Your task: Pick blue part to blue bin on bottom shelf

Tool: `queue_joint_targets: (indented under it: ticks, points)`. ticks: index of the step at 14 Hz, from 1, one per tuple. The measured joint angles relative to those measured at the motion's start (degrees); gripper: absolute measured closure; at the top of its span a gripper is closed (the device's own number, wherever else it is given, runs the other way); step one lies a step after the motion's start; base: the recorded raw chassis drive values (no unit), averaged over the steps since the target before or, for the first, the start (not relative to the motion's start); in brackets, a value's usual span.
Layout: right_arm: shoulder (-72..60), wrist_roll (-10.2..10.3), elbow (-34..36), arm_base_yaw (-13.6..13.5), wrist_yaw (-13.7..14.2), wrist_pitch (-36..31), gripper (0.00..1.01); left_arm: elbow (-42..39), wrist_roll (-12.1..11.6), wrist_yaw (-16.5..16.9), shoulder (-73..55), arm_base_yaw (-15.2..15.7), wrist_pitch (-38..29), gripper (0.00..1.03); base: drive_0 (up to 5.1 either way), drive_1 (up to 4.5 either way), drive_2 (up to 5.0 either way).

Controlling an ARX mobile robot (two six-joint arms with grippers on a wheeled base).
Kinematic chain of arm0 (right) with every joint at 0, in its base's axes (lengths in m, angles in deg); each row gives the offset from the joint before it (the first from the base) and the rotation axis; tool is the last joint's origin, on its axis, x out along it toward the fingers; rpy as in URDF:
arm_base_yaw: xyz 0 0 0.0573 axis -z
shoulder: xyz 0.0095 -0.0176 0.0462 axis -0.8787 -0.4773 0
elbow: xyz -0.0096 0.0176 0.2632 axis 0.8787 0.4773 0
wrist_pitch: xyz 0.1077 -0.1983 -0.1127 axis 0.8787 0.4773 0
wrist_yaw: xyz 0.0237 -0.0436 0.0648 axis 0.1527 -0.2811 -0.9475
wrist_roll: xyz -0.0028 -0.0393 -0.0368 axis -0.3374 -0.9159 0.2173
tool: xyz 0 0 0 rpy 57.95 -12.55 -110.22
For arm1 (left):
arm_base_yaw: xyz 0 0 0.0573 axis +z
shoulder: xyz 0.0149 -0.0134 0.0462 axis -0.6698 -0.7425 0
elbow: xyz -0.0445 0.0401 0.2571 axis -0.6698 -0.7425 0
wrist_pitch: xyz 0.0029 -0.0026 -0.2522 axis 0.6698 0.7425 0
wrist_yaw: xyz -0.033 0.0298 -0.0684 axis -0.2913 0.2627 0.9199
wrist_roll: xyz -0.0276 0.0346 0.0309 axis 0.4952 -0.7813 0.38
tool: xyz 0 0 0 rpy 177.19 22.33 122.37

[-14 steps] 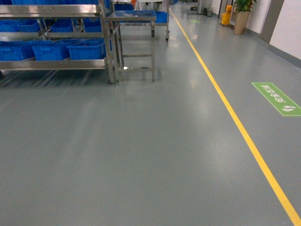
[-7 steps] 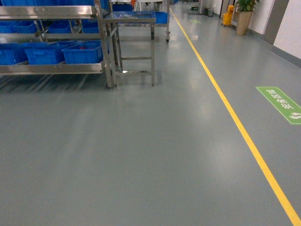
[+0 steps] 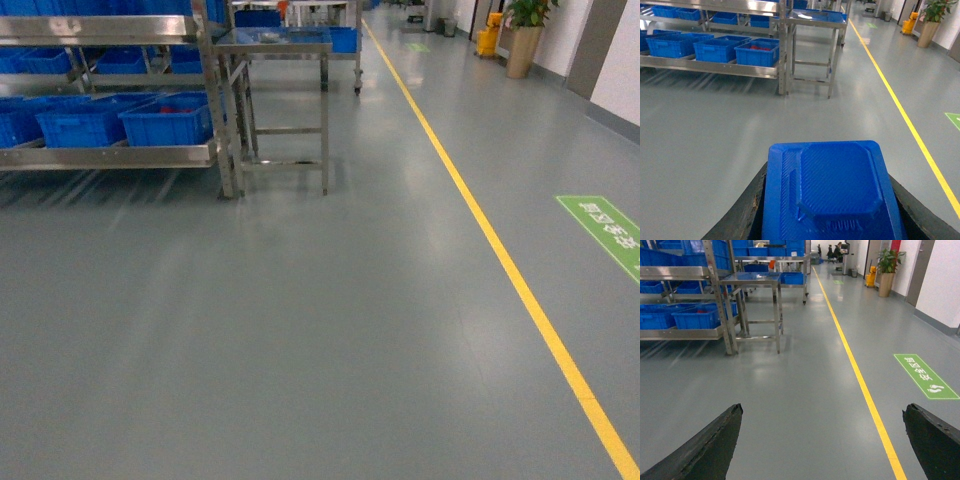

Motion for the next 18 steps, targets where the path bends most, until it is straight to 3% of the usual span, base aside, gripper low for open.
queue_joint_targets:
  ticks: [18]
  points:
    - [0.0,0.0,0.0,0.0,0.0,0.1,0.03,0.0,0.0,0.0,0.0,0.0,0.1,0.59,0.0,4.04,-4.0]
